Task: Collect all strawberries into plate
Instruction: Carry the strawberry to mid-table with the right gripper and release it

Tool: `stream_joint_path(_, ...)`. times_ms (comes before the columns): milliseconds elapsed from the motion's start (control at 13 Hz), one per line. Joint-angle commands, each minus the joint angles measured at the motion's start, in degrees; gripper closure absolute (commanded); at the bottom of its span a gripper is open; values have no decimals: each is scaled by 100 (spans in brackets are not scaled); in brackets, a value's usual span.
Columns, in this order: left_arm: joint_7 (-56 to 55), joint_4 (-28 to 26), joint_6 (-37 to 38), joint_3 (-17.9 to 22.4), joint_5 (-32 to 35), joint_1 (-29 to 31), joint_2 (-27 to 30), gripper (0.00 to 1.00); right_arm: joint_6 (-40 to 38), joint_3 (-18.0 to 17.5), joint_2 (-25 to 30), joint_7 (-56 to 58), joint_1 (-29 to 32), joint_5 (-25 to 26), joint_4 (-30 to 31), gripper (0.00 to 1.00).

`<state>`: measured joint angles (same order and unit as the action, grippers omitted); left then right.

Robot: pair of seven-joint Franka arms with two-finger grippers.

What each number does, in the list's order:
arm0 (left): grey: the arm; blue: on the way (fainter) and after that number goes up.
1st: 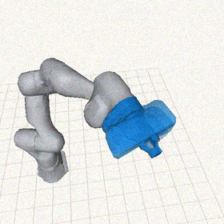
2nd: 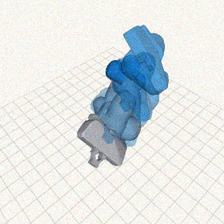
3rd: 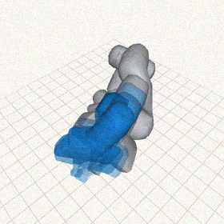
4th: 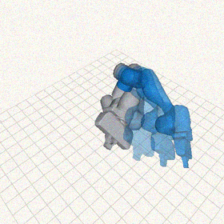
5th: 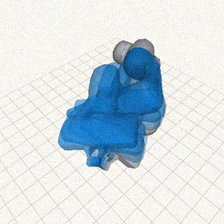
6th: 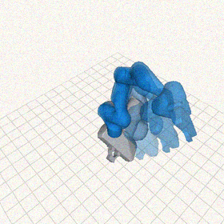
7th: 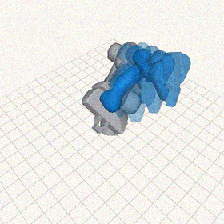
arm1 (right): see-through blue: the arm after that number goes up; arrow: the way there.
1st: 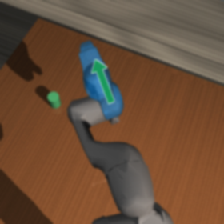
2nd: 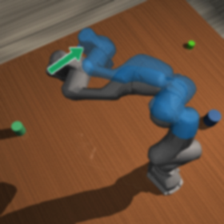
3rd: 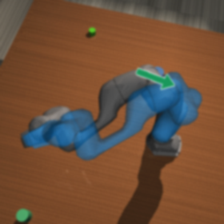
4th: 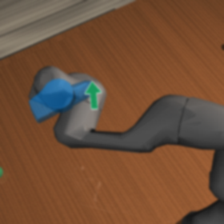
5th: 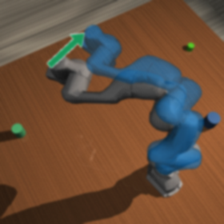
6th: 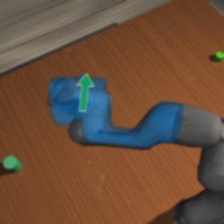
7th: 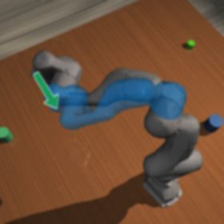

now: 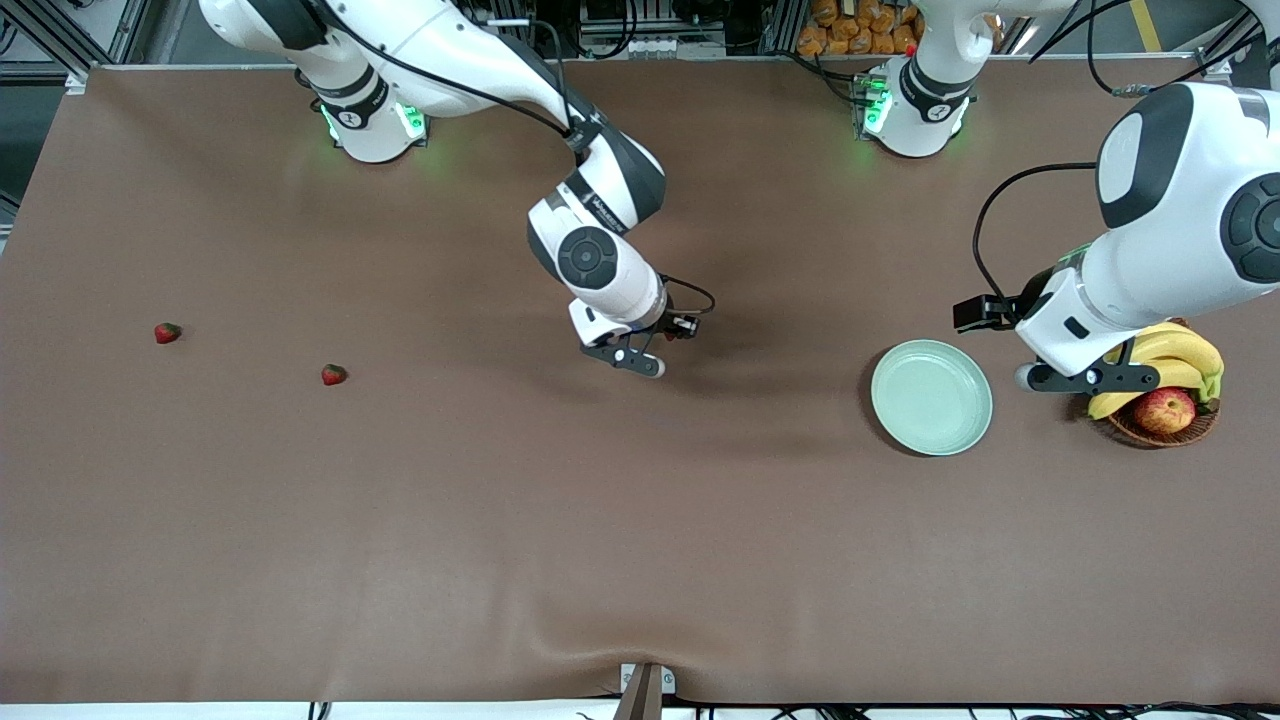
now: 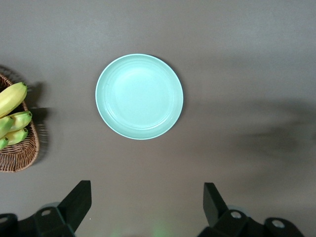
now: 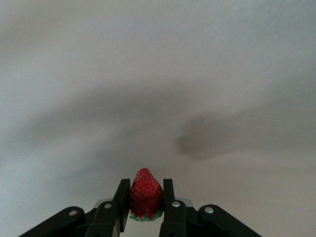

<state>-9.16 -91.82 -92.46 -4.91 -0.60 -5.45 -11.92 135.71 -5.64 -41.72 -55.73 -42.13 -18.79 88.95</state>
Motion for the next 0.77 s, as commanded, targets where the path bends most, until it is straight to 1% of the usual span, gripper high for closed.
stream_joint_path(0, -60, 6, -61, -19, 157, 18, -39, 0, 849, 72, -476, -279, -242, -54, 43, 97)
stream_joint_path(77, -51, 6, -61, -19, 157, 35, -48, 0, 982, 80, -574, -438, -313, -46, 34, 92)
stream_joint_path(153, -51, 6, -61, -19, 157, 53, -48, 0, 1010, 72, -583, -500, -340, -63, 34, 82)
stream_joint_path(230, -51, 6, -61, -19, 157, 53, -83, 0, 984, 72, -575, -657, -349, -63, 26, 29)
stream_joint_path(307, -51, 6, -61, -10, 157, 53, -100, 0, 957, 72, -548, -842, -349, 15, 17, 0)
stream_joint_path(460, -94, 6, -35, -19, 157, 53, -109, 0, 887, 98, -478, -817, -279, 51, -71, 0)
stream_joint_path(537, -112, 6, -17, -19, 148, 35, -109, 0, 722, 141, -417, -791, -191, 51, -132, 0)
stream_joint_path(614, -121, 6, 9, -36, 148, -34, -101, 0, 389, 151, -347, -643, -34, 77, -246, 0)
stream_joint_path(690, -130, -20, 53, -45, 140, -105, -100, 0, -110, 151, -189, -450, 168, 78, -395, 0)
